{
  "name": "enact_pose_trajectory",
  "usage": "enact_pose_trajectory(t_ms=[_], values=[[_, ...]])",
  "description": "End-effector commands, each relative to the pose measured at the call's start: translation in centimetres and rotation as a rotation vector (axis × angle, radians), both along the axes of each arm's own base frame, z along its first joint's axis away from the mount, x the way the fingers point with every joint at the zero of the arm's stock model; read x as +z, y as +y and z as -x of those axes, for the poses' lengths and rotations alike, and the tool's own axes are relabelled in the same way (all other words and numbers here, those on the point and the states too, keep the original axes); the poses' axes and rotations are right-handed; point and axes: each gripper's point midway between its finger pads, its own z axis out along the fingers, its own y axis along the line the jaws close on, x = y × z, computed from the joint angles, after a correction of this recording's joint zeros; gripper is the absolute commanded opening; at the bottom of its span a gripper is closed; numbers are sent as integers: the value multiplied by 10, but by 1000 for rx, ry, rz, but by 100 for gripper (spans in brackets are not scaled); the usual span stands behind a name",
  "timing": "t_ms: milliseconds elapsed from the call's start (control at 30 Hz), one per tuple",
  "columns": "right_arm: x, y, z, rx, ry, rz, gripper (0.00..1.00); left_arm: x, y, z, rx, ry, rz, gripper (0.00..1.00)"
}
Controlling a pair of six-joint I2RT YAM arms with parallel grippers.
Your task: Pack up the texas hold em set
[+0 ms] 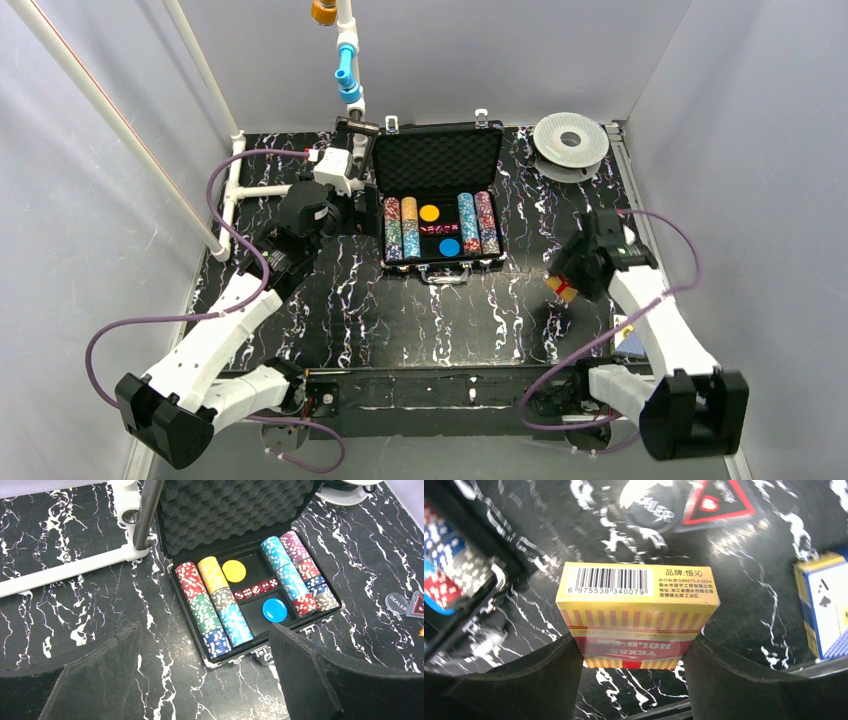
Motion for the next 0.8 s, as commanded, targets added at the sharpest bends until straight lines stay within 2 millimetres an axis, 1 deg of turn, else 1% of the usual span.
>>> enact_pose_trajectory(t_ms=[0,67,167,233,400,533,667,767], values=[[23,29,-38,284,-39,122,1,14,-2,0,-4,-23,15,100],[26,51,-46,417,-36,142,1,14,-1,0,-2,-24,14,100],[31,74,-56,543,-51,183,1,14,1,0,6,-27,11,99],[36,88,-63,628,-75,213,1,16,2,0,12,-33,9,100],[43,122,-72,883,-133,185,1,17,3,0,16,-39,8,99],[56,138,-84,1039,-184,228,1,18,4,1,15,-40,11,99],[62,139,-101,1133,-143,306,1,18,5,1,20,-43,9,100],[67,148,-112,1207,-121,325,1,19,5,1,20,-46,11,100]])
